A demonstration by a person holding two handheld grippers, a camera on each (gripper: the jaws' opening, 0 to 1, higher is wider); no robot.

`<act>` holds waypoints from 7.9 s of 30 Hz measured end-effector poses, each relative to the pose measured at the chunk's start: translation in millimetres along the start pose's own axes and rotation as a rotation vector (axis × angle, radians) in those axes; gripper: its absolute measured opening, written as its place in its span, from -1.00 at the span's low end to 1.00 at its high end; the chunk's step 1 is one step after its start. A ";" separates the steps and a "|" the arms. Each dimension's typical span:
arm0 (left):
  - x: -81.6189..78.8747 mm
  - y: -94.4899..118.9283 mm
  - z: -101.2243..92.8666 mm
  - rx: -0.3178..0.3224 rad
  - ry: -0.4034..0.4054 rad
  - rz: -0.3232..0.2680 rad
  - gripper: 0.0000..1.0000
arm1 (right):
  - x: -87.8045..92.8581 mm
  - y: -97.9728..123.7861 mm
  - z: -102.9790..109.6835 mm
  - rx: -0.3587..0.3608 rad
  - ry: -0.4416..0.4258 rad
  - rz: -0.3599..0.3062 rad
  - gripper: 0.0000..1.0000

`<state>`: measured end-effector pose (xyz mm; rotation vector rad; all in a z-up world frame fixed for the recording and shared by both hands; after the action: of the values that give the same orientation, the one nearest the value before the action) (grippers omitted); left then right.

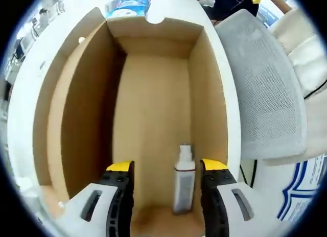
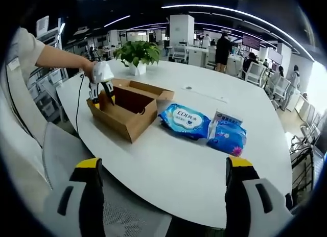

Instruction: Operate the shoe box by opening the lid, removing the specified soft item, and placing it in the target area until the item is outside and the box remains undamaged.

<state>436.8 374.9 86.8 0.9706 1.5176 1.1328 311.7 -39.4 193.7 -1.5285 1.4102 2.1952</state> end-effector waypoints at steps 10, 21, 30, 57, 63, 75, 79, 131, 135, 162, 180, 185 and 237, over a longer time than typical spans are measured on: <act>1.8 -13.5 -1.8 -0.017 0.050 -0.043 -0.02 | -2.2 1.1 -0.3 0.001 -0.008 -0.003 0.90; 14.9 -12.3 -1.5 -0.047 0.163 -0.123 0.06 | -1.6 0.4 -2.0 0.001 -0.004 0.007 0.89; 21.9 -8.5 2.1 -0.075 0.203 -0.141 0.10 | -1.3 -1.0 -1.3 -0.006 -0.004 0.009 0.88; 14.9 -17.9 -1.1 -0.084 0.164 -0.134 0.04 | 2.2 2.2 -2.7 0.002 -0.017 0.014 0.87; 23.4 -15.1 -1.5 -0.098 0.190 -0.134 0.04 | 1.8 0.0 -0.7 -0.005 -0.015 0.012 0.86; 35.5 -10.8 -2.8 -0.139 0.204 -0.122 0.02 | 2.1 -5.8 2.6 -0.022 -0.008 0.014 0.84; 35.1 -10.3 -3.7 -0.141 0.218 -0.131 0.01 | 2.3 -6.1 2.3 -0.024 -0.010 0.013 0.82; 40.1 -21.8 -12.2 -0.211 0.378 -0.090 -0.63 | -0.4 -9.4 -0.1 -0.027 -0.003 0.002 0.69; 37.9 -20.9 -14.6 -0.228 0.364 -0.092 -0.64 | -1.9 -9.7 -1.2 -0.026 -0.008 -0.007 0.68; 3.8 18.2 -29.9 -0.297 0.307 -0.251 -0.64 | -14.9 -30.2 8.9 -0.088 -0.057 -0.051 0.47; -28.2 50.0 -48.9 -0.275 0.200 -0.305 -0.64 | -29.5 -40.8 17.5 -0.171 -0.004 -0.076 0.36; -39.1 56.7 -52.8 -0.262 0.170 -0.319 -0.64 | -35.9 -45.2 20.0 -0.199 0.030 -0.090 0.31; -136.9 67.9 -95.8 -0.061 -0.135 -0.469 -0.64 | -67.6 -77.8 52.7 -0.440 0.297 -0.140 -0.39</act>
<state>375.2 243.3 193.7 0.5908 1.4888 0.7573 352.0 68.8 202.1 -2.0975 0.8702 2.3724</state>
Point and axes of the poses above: the point that each gripper's makers call its tool centre point, and the gripper's own axes: y roughly backward along the fingers, z roughly to its left, x roughly out of its underside, the point moved 9 cm from there along y, roughly backward along the fingers, and after that the axes turned 5 degrees about -x, right-handed, at the moved point
